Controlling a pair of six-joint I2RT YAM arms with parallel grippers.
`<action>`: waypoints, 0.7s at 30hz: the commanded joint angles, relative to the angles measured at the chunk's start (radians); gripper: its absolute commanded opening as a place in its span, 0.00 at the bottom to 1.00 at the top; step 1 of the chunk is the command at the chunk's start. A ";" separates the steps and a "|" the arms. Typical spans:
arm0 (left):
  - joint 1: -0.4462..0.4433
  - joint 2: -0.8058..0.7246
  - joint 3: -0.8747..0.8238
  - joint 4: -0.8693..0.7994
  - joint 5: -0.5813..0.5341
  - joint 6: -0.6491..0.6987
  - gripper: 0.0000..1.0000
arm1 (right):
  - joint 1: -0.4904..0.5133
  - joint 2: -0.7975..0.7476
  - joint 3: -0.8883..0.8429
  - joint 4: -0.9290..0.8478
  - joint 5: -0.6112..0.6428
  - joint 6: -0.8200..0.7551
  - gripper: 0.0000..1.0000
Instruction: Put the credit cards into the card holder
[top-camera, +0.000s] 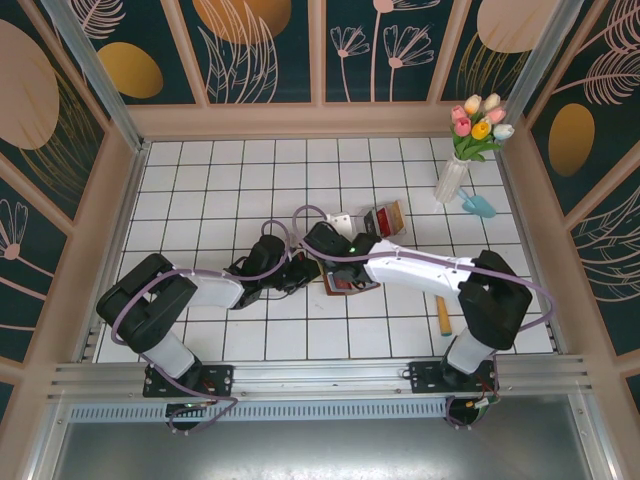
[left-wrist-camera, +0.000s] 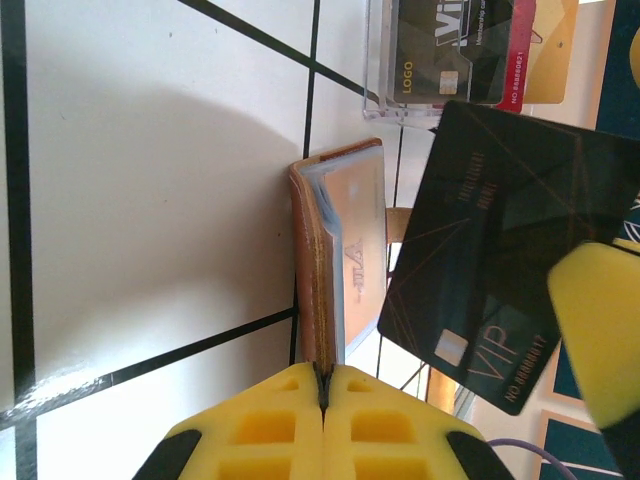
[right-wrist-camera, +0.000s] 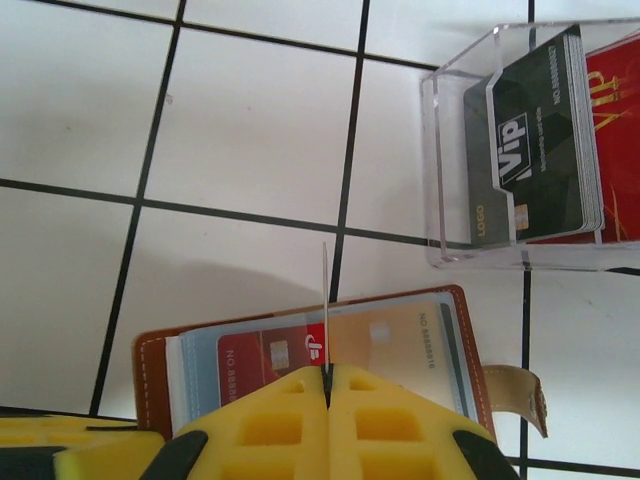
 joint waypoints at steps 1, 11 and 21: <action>-0.002 -0.020 -0.006 0.044 0.008 0.003 0.00 | -0.001 -0.085 0.015 0.041 -0.049 0.000 0.00; -0.003 -0.018 -0.003 0.057 0.014 -0.004 0.00 | -0.006 -0.077 -0.012 0.147 -0.179 0.014 0.00; -0.002 -0.032 -0.007 0.061 0.012 -0.009 0.00 | -0.001 -0.029 -0.023 0.103 -0.150 0.034 0.00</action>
